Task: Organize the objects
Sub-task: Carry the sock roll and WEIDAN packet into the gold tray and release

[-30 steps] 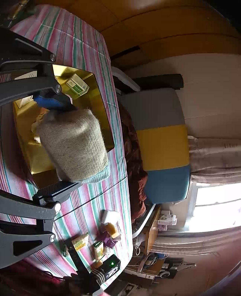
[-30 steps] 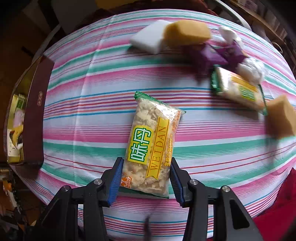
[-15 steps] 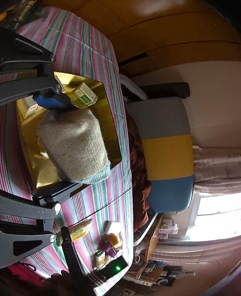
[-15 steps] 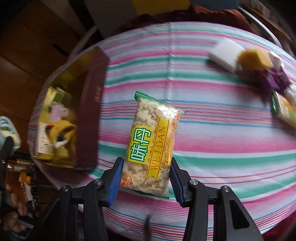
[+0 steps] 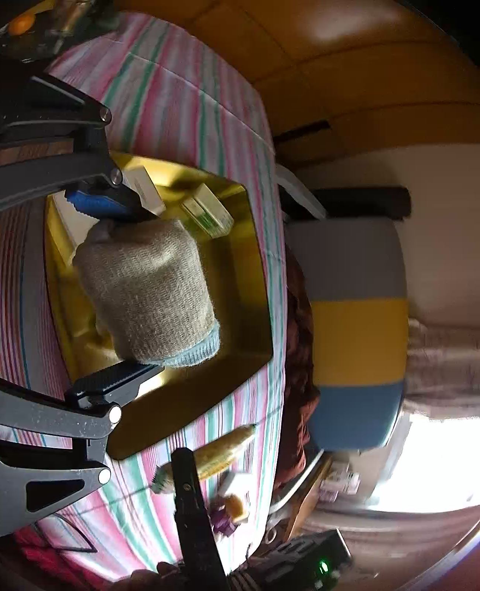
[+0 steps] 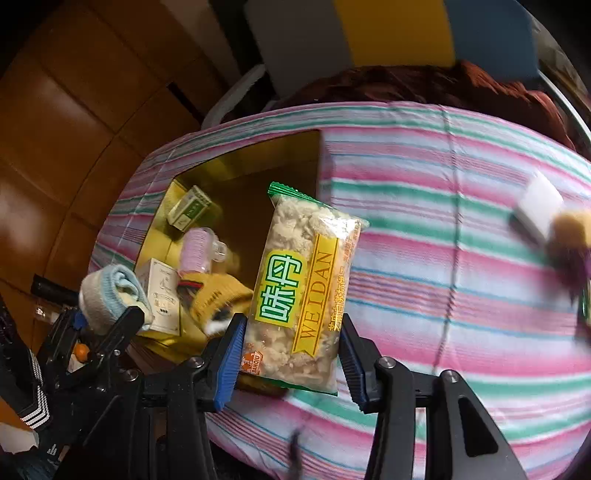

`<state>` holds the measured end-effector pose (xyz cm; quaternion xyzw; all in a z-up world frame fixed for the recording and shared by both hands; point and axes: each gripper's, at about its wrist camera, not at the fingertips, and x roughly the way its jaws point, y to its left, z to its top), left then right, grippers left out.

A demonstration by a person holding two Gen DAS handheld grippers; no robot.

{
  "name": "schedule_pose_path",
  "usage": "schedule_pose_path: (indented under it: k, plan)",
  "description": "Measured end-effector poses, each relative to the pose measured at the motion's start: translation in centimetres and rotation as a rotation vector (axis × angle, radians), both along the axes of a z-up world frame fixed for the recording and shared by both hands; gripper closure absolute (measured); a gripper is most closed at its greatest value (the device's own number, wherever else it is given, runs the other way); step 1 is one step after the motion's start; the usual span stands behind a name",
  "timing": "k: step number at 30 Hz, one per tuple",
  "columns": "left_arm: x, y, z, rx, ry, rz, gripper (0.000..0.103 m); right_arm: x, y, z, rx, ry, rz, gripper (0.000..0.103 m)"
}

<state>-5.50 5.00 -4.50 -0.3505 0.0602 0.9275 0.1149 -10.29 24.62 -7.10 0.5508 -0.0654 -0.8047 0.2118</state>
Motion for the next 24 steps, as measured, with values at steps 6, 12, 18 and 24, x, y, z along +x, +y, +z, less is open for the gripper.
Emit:
schedule_pose_path:
  k: [6,12,18,24]
  plan:
    - [-2.5,-3.1,-0.5,0.016,-0.015,0.093,0.035,-2.9,-3.2,-0.1,0.045,0.028,0.033,0.055]
    - [-6.7,-3.5,0.1,0.003,0.018,0.115,0.032,-5.8,-5.4,0.4,0.069,0.076,0.001,0.049]
    - [-9.1,-3.7,0.9,0.004,0.046,0.142,0.016,-4.8,-5.8,0.1,0.091,0.089,-0.001,0.04]
    - [-7.3,-3.8,1.1,-0.003,0.06,0.147,0.011,-2.5,-5.7,0.2,0.177,0.169,-0.051,0.04]
